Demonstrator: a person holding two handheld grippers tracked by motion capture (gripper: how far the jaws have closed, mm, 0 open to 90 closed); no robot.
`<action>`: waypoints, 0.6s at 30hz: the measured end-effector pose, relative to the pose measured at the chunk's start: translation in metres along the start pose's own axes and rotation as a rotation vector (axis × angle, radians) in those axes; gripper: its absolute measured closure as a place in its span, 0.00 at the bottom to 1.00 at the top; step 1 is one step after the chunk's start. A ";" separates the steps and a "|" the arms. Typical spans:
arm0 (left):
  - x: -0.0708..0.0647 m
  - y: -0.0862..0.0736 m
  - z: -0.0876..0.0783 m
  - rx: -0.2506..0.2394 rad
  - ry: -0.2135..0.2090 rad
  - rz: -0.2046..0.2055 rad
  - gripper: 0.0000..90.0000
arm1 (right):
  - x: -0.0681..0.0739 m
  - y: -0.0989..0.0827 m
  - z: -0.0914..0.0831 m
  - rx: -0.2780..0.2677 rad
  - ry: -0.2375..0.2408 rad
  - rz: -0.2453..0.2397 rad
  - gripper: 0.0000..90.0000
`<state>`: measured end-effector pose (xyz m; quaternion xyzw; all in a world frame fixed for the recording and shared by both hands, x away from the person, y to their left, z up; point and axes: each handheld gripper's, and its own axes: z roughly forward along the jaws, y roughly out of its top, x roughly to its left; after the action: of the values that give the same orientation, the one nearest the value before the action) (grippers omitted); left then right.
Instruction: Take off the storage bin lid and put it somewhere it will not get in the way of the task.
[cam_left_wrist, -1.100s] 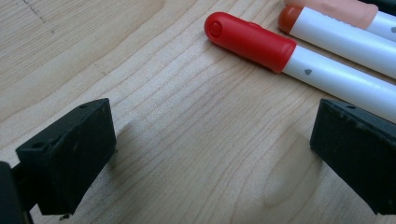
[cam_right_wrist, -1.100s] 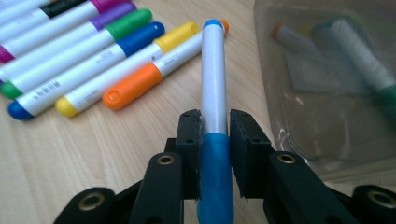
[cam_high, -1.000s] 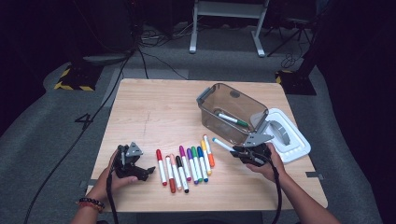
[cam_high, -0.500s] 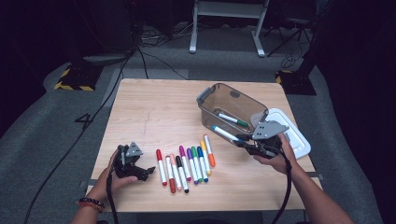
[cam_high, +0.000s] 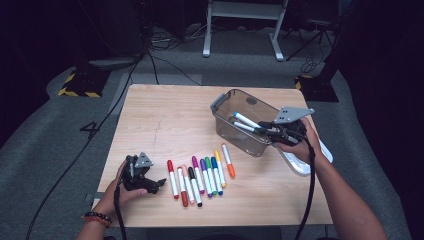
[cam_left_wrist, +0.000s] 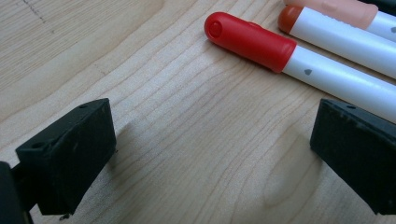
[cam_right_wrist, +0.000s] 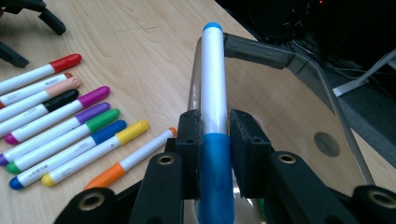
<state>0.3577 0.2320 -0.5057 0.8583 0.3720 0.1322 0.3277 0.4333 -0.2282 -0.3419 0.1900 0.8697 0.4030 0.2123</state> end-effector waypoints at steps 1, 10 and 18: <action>0.000 0.000 0.000 -0.001 0.001 0.001 0.01 | -0.006 0.001 0.005 0.014 -0.010 0.002 0.83; 0.000 0.000 0.000 -0.001 0.002 0.001 0.00 | -0.033 -0.001 0.034 0.076 0.002 0.032 0.83; 0.000 0.000 0.000 -0.001 0.001 0.001 0.00 | -0.045 -0.002 0.055 0.120 0.007 0.065 0.83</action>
<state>0.3577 0.2321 -0.5057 0.8583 0.3717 0.1331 0.3277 0.4994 -0.2178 -0.3662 0.2288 0.8866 0.3574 0.1842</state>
